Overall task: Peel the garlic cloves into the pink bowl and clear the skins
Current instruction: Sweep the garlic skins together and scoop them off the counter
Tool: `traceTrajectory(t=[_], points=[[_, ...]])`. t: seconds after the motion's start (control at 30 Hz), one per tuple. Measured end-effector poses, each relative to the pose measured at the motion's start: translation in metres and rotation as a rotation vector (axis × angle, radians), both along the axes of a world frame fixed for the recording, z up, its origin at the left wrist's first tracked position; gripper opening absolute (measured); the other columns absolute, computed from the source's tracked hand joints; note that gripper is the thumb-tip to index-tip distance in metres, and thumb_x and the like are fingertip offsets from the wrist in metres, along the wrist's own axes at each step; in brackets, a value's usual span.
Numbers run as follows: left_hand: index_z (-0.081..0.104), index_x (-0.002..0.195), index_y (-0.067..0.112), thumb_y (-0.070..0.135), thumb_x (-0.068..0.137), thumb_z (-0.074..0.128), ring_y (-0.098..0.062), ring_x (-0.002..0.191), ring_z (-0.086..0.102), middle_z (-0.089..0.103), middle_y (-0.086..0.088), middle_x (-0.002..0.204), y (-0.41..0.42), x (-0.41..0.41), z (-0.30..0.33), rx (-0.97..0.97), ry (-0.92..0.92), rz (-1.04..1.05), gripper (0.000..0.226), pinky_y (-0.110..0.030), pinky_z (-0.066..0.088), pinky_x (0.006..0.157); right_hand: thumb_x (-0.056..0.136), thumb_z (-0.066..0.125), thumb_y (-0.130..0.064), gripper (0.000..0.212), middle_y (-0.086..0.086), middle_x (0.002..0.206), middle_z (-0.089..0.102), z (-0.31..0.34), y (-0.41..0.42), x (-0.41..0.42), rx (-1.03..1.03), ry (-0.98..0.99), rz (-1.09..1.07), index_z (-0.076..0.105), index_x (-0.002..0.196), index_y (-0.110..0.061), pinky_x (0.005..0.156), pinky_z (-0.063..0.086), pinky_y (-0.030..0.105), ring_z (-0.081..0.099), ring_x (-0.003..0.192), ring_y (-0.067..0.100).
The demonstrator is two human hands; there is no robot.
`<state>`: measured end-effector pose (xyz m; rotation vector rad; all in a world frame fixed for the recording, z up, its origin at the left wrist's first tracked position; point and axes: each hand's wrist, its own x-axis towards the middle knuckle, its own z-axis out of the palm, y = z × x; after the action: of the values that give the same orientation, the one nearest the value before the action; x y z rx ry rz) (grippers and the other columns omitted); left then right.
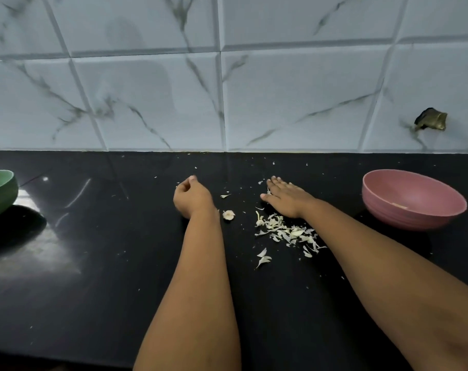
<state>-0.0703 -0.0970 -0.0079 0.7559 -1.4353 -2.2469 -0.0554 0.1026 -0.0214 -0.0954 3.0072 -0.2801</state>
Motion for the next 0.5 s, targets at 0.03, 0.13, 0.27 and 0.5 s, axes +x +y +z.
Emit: traceTrajectory(t=[0.03, 0.13, 0.27, 0.5], points=[[0.060, 0.074, 0.022, 0.026, 0.092, 0.066, -0.008, 0.076, 0.060, 0.063, 0.007, 0.080, 0.001, -0.001, -0.001, -0.014, 0.005, -0.022, 0.019, -0.021, 0.050, 0.070, 0.104, 0.016, -0.048, 0.063, 0.003, 0.163, -0.006, -0.001, -0.003, 0.001, -0.013, -0.008, 0.043, 0.001, 0.155, -0.015, 0.120, -0.001, 0.034, -0.006, 0.150, 0.014], [0.054, 0.064, 0.018, 0.033, 0.084, 0.076, -0.001, 0.059, 0.051, 0.056, 0.011, 0.064, 0.004, 0.004, -0.003, -0.087, -0.009, -0.106, 0.033, -0.016, 0.039, 0.054, 0.106, 0.016, -0.042, 0.055, -0.002, 0.163, -0.001, -0.002, -0.011, 0.011, -0.153, -0.076, 0.157, 0.010, 0.155, -0.020, 0.119, -0.003, 0.033, -0.003, 0.149, 0.011], [0.056, 0.080, 0.020, 0.049, 0.092, 0.060, -0.014, 0.079, 0.056, 0.062, 0.004, 0.084, 0.009, 0.004, -0.005, -0.376, -0.015, -0.279, 0.032, -0.029, 0.047, 0.071, 0.099, 0.050, -0.039, 0.032, -0.005, 0.138, 0.057, 0.008, -0.003, 0.026, -0.522, 0.138, 0.105, 0.065, 0.124, -0.026, 0.114, 0.033, 0.036, 0.048, 0.130, 0.012], [0.050, 0.137, 0.010, 0.057, 0.101, 0.023, -0.032, 0.135, 0.041, 0.048, -0.014, 0.143, 0.028, 0.010, -0.018, -1.081, -0.013, -0.601, 0.065, -0.050, 0.027, 0.116, 0.096, 0.041, -0.057, 0.079, 0.013, 0.163, 0.008, -0.003, 0.051, -0.004, -0.124, 0.132, -0.336, 0.018, 0.154, -0.009, 0.121, 0.010, 0.041, 0.005, 0.150, 0.027]])
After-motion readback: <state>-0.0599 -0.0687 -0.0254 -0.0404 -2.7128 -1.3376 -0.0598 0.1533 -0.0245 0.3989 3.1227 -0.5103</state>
